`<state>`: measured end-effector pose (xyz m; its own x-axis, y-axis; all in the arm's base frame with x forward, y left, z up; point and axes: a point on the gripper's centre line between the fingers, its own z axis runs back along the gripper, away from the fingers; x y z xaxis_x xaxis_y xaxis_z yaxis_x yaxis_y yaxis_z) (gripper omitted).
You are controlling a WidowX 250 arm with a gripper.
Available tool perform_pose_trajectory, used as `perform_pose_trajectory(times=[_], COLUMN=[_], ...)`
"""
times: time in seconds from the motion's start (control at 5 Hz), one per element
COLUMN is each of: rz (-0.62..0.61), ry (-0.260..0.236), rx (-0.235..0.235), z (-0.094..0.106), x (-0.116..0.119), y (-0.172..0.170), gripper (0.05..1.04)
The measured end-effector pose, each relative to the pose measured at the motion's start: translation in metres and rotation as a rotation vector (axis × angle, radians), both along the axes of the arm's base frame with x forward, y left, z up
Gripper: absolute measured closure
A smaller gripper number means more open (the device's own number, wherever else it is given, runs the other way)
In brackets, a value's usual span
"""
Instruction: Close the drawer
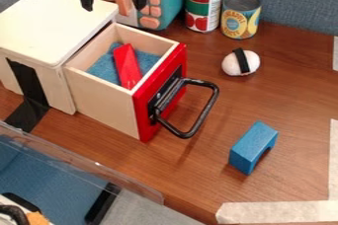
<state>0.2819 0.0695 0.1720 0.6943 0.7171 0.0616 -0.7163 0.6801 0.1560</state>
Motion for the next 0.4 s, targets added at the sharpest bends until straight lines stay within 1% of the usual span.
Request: perform_pose_trajectory(times=[0.2, 0.4], rz=[-0.012, -0.160], ry=[0.032, 0.068], rx=[-0.002, 0.019], z=[-0.009, -0.024], x=[0.001, 0.007], y=[0.000, -0.011], gripper=[0.082, 0.082])
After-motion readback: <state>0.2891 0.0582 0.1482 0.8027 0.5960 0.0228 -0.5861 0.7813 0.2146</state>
